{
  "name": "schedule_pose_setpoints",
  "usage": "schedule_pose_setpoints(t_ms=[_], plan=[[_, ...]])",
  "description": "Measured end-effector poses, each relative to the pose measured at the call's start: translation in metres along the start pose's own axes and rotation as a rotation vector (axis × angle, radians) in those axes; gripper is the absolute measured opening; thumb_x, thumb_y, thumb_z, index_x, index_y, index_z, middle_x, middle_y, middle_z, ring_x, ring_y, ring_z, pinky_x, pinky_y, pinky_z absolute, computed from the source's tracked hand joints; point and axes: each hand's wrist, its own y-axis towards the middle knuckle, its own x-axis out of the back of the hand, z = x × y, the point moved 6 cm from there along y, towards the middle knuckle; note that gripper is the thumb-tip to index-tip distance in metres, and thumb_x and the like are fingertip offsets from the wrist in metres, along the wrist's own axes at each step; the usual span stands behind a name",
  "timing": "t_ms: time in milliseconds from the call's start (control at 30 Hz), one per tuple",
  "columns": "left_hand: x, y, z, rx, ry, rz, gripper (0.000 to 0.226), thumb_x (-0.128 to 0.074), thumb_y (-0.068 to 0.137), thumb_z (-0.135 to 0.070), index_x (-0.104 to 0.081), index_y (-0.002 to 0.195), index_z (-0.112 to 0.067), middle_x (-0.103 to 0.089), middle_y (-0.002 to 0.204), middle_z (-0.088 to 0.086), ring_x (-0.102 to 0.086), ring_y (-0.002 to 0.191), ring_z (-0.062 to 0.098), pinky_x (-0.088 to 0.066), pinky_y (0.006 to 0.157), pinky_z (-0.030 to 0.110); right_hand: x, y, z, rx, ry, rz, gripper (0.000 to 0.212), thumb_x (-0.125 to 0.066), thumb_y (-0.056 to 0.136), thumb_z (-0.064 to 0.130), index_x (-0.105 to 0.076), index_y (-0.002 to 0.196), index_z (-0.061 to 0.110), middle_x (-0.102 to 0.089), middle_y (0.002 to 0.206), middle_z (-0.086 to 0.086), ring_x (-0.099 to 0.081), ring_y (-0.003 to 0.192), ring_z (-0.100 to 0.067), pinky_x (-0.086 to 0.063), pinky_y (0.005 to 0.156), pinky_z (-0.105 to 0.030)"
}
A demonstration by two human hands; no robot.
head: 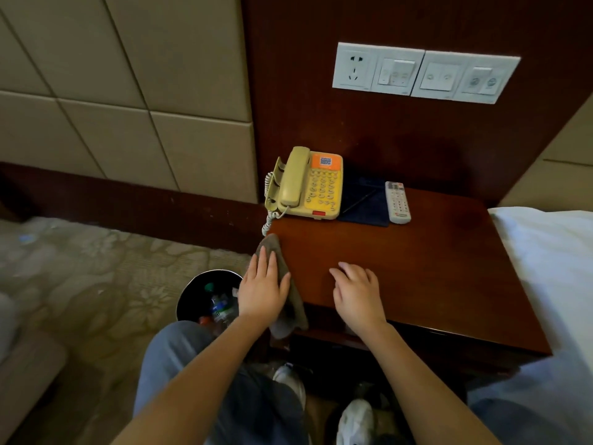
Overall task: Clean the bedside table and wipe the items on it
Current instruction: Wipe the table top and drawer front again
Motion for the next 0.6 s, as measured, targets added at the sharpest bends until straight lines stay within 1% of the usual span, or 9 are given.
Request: schedule_pose_setpoints(t_ms=[67, 133, 267, 333, 433, 533, 600], plan=[[-0.001, 0.018, -0.001, 0.056, -0.019, 0.068, 0.07, -0.025, 0.098, -0.054, -0.011, 0.152, -0.012, -0.003, 0.16, 0.012, -0.017, 0.144, 0.031, -0.034, 0.11, 0.043, -0.003, 0.007, 0.01, 0.041, -0.012, 0.014, 0.043, -0.038, 0.1, 0.022, -0.041, 0.143, 0.021, -0.035, 0.15, -0.001, -0.027, 0.14, -0.017, -0.016, 0.116, -0.046], [-0.001, 0.035, -0.003, 0.093, -0.033, 0.124, 0.072, -0.026, 0.098, -0.055, -0.005, 0.152, -0.013, -0.004, 0.159, 0.015, -0.024, 0.14, 0.035, -0.038, 0.104, 0.045, -0.006, 0.013, 0.018, 0.078, -0.025, 0.023, 0.043, -0.037, 0.101, 0.023, -0.04, 0.143, 0.021, -0.035, 0.151, -0.001, -0.027, 0.141, -0.017, -0.015, 0.116, -0.048], [-0.001, 0.06, -0.004, 0.169, -0.086, 0.093, 0.076, -0.028, 0.097, -0.056, -0.004, 0.152, -0.01, -0.026, 0.15, 0.017, -0.041, 0.129, 0.034, -0.043, 0.093, 0.044, -0.011, 0.02, 0.02, 0.125, -0.051, 0.063, 0.044, -0.036, 0.101, 0.023, -0.037, 0.145, 0.02, -0.033, 0.152, -0.002, -0.025, 0.142, -0.019, -0.011, 0.116, -0.05], [-0.002, 0.073, 0.004, 0.222, -0.167, 0.097, 0.076, -0.031, 0.095, -0.058, -0.009, 0.15, -0.009, -0.039, 0.141, 0.016, -0.05, 0.119, 0.033, -0.046, 0.088, 0.044, -0.007, 0.023, 0.016, 0.138, -0.052, 0.057, 0.043, -0.037, 0.101, 0.022, -0.038, 0.144, 0.019, -0.034, 0.152, -0.003, -0.024, 0.142, -0.019, -0.01, 0.116, -0.051], [-0.009, 0.088, 0.018, 0.326, -0.416, 0.182, 0.07, -0.041, 0.091, -0.06, -0.032, 0.138, -0.008, -0.053, 0.127, 0.012, -0.057, 0.11, 0.031, -0.049, 0.089, 0.044, 0.003, 0.026, 0.005, 0.128, -0.06, 0.039, 0.042, -0.039, 0.101, 0.021, -0.042, 0.142, 0.018, -0.035, 0.15, -0.003, -0.024, 0.142, -0.02, -0.009, 0.116, -0.051], [-0.016, 0.087, 0.026, 0.393, -0.762, 0.304, 0.069, -0.058, 0.085, -0.057, -0.041, 0.132, -0.009, -0.055, 0.124, 0.006, -0.055, 0.113, 0.026, -0.046, 0.096, 0.041, 0.012, 0.028, -0.007, 0.084, -0.073, 0.02, 0.04, -0.04, 0.1, 0.022, -0.045, 0.14, 0.018, -0.038, 0.148, -0.003, -0.026, 0.141, -0.02, -0.01, 0.116, -0.051], [-0.019, 0.081, 0.031, 0.422, -0.878, 0.36, 0.07, -0.064, 0.081, -0.056, -0.045, 0.129, -0.009, -0.057, 0.123, 0.007, -0.056, 0.112, 0.025, -0.045, 0.099, 0.042, 0.016, 0.026, -0.011, 0.064, -0.071, 0.005, 0.04, -0.041, 0.099, 0.021, -0.047, 0.138, 0.018, -0.041, 0.146, -0.003, -0.029, 0.14, -0.02, -0.011, 0.116, -0.051]])
